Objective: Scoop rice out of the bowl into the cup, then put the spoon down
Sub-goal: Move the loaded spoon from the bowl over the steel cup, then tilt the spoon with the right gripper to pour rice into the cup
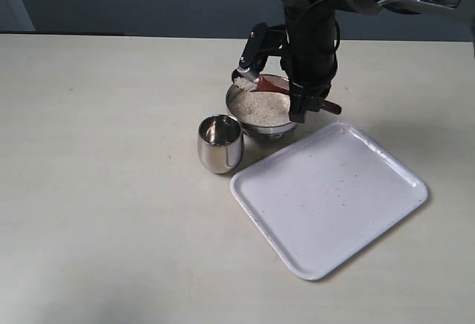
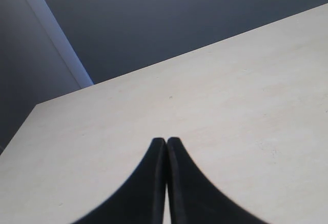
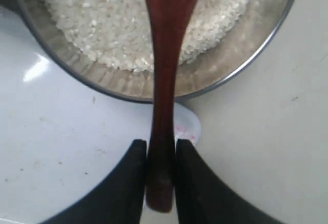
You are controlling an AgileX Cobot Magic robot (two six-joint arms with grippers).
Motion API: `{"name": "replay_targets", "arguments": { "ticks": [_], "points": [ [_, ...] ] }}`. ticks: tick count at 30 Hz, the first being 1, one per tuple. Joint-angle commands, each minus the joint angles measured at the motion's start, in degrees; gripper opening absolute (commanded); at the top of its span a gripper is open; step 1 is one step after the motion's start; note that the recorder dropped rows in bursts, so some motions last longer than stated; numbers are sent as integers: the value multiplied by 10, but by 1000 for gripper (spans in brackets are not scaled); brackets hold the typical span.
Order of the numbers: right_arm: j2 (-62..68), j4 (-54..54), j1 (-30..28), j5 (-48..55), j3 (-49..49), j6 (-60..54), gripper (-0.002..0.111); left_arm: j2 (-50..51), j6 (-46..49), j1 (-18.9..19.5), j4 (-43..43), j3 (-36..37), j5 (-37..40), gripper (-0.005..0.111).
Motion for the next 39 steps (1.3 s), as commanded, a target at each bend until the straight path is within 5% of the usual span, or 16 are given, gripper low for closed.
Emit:
{"name": "replay_targets", "arguments": {
  "ticks": [1, 12, 32, 39],
  "points": [
    [-20, 31, -2, 3, -3, 3, -1, -3, -4, -4, -1, -1, -5, 1],
    [-26, 75, 54, 3, -3, 6, -1, -3, -4, -4, -1, -1, -5, 1],
    [-69, 68, 55, 3, 96, 25, -1, -3, -4, -4, -1, -1, -5, 1],
    [-69, -21, 97, 3, 96, 26, -1, -3, -4, -4, -1, -1, -5, 1]
  ]
}}
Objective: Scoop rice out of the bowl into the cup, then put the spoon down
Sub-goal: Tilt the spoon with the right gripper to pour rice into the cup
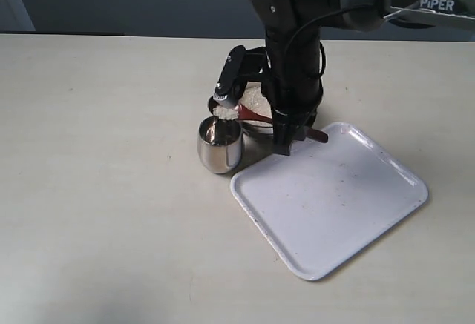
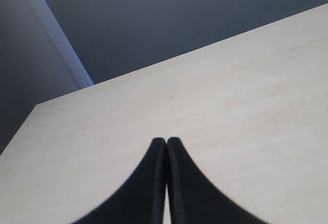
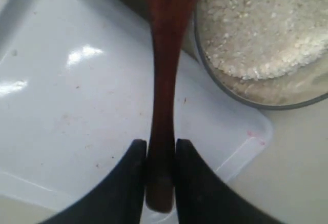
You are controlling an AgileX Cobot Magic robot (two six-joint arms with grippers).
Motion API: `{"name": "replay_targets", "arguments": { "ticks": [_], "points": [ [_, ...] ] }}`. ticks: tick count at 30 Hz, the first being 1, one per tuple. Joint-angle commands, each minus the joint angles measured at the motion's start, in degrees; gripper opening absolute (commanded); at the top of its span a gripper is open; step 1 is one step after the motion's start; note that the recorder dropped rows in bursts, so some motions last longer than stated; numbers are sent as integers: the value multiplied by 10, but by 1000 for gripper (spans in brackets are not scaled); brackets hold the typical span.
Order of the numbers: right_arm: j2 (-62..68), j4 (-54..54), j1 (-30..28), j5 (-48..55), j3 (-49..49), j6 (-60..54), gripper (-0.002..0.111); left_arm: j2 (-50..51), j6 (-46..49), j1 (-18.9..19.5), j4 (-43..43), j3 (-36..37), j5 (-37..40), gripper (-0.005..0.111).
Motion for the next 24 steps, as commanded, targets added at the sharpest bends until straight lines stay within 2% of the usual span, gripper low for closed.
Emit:
{"name": "replay_targets", "arguments": {
  "ticks": [1, 24],
  "points": [
    [-7, -61, 28, 0, 3, 1, -1, -3, -4, -4, -1, -1, -5, 1],
    [-5, -157, 54, 0, 3, 16, -1, -3, -4, -4, -1, -1, -5, 1]
  ]
}}
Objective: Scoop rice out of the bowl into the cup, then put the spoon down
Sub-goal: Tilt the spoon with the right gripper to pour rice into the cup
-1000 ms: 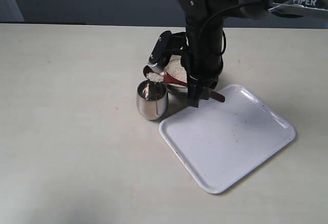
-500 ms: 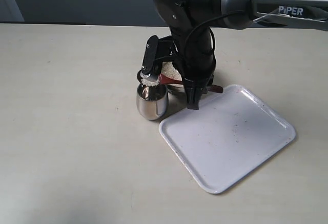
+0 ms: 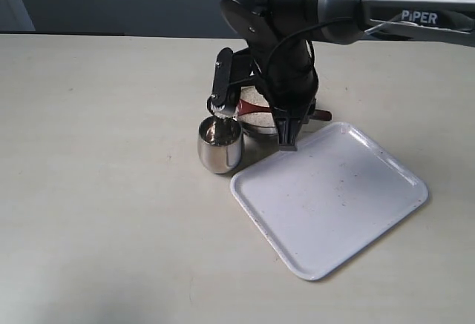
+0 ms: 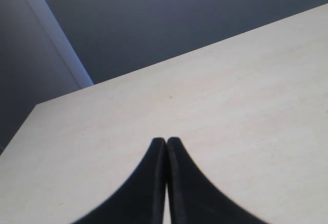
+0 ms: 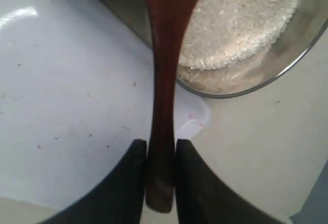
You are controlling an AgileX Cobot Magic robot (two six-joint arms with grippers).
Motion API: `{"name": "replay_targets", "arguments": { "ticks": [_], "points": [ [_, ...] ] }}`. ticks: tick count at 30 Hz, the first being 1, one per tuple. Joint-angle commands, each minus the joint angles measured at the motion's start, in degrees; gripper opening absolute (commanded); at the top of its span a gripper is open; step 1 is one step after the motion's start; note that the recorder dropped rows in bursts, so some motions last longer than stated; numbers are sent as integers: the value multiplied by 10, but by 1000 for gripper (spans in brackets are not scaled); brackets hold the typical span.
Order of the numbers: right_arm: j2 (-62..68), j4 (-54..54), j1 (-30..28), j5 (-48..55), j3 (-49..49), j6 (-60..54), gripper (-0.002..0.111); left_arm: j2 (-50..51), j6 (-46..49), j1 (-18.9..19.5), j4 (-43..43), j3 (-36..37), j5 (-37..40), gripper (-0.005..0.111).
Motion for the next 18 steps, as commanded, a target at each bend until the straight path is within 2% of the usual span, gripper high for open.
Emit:
{"name": "replay_targets", "arguments": {
  "ticks": [1, 18],
  "points": [
    [-4, -29, 13, 0, 3, 1, -1, -3, -4, -4, -1, -1, -5, 1],
    [32, -95, 19, 0, 3, 49, -1, -3, -4, -4, -1, -1, -5, 1]
  ]
}}
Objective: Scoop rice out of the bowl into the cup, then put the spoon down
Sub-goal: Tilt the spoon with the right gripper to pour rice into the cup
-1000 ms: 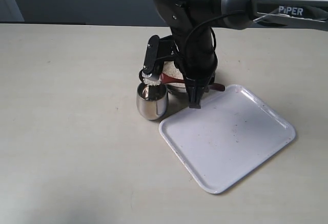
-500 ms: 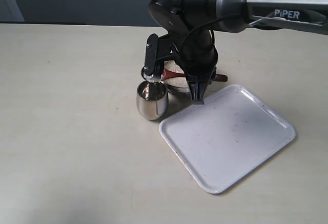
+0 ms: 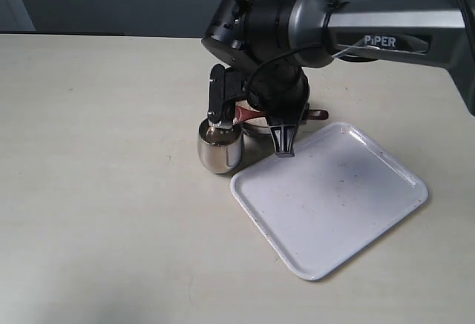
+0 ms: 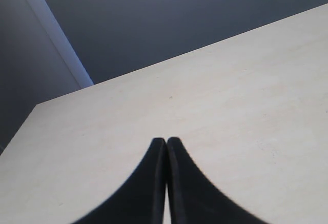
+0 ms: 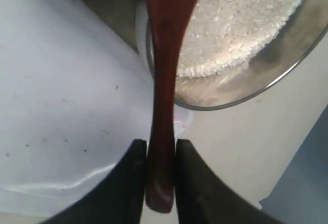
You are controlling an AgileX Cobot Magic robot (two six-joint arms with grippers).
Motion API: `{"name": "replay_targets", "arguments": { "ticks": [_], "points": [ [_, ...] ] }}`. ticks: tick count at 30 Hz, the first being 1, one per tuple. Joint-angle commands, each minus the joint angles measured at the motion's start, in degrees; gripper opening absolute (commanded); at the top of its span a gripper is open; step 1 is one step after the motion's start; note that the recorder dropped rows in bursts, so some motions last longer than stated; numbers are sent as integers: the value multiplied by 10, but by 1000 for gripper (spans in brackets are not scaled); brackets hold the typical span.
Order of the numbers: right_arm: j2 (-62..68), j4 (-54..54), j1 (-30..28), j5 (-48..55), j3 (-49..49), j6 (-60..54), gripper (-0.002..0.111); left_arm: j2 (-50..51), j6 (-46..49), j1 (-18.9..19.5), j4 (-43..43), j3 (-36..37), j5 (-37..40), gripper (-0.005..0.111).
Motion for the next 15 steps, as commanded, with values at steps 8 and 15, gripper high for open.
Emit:
{"name": "replay_targets", "arguments": {
  "ticks": [8, 15],
  "points": [
    [-2, -80, 24, 0, 1, 78, -1, -3, -4, -4, -1, -1, -5, 1],
    [-2, -80, 41, 0, 3, 88, -1, -3, -4, -4, -1, -1, -5, 1]
  ]
}}
